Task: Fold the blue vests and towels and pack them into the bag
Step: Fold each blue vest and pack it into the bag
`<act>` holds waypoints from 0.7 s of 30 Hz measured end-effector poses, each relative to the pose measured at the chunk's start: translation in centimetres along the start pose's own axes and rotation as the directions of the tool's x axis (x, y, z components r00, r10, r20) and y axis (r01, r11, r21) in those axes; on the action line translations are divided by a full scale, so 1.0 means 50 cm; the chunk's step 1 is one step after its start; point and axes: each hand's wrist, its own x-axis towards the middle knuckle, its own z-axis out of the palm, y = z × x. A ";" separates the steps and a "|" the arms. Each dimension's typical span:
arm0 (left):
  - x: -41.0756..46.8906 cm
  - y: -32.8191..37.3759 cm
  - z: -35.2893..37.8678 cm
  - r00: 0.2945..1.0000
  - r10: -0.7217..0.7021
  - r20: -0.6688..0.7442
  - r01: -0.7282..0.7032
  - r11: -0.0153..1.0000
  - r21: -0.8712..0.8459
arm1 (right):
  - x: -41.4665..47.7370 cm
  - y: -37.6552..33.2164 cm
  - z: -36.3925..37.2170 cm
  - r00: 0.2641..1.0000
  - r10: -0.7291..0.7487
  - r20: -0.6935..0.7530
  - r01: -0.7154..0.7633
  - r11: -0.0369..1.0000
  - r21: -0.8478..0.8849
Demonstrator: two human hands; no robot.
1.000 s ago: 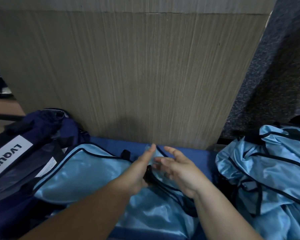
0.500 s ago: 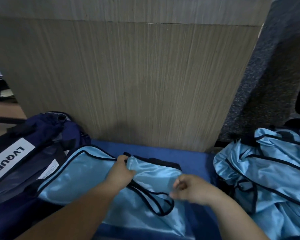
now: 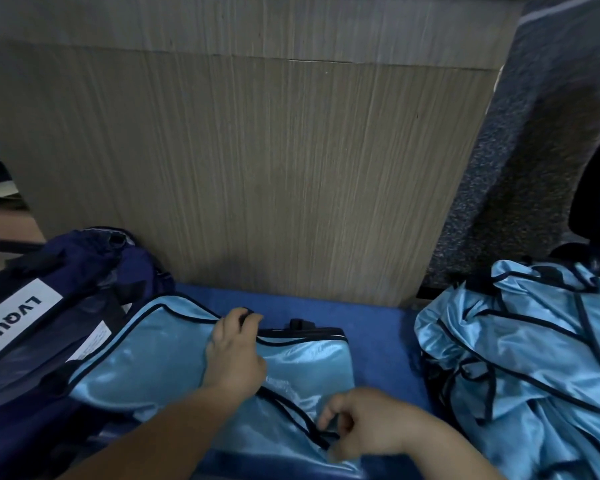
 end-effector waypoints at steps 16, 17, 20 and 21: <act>-0.036 0.012 0.055 0.847 0.169 0.505 -0.290 0.941 0.171 | 0.050 0.049 0.019 0.968 0.100 -0.231 -0.122 0.989 -0.085; -0.034 0.010 0.056 0.845 0.165 0.508 -0.290 0.940 0.178 | 0.051 0.051 0.018 0.951 0.143 -0.272 -0.157 0.987 -0.029; -0.033 0.007 0.058 0.835 0.160 0.527 -0.295 0.938 0.182 | 0.051 0.050 0.015 0.882 0.282 -0.378 -0.248 0.959 0.137; -0.032 0.007 0.057 0.830 0.162 0.534 -0.298 0.938 0.178 | 0.053 0.051 0.016 0.866 0.309 -0.393 -0.260 0.950 0.173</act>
